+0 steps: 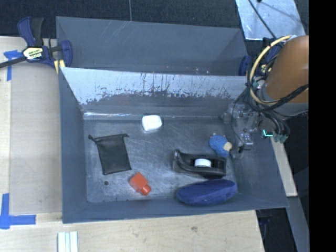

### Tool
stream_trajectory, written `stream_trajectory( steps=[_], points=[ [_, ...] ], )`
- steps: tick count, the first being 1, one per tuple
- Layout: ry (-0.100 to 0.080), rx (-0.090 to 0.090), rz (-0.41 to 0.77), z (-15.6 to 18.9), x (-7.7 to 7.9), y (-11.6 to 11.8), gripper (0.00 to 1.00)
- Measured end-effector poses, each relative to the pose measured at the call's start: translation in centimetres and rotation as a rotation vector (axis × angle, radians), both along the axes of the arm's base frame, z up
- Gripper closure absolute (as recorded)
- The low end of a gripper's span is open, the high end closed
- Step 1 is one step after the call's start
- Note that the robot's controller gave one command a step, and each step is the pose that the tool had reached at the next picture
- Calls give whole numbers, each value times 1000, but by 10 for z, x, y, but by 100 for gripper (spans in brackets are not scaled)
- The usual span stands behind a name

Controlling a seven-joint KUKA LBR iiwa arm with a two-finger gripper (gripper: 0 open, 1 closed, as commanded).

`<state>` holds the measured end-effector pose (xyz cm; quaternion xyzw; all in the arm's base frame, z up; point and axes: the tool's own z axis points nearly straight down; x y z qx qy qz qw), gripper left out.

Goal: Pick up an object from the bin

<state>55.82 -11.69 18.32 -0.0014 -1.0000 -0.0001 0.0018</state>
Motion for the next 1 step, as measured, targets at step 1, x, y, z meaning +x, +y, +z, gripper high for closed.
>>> stream_trajectory(
  steps=[1],
  points=[
    [1, 1, 107, -113, -2, -21, 0]
  ],
)
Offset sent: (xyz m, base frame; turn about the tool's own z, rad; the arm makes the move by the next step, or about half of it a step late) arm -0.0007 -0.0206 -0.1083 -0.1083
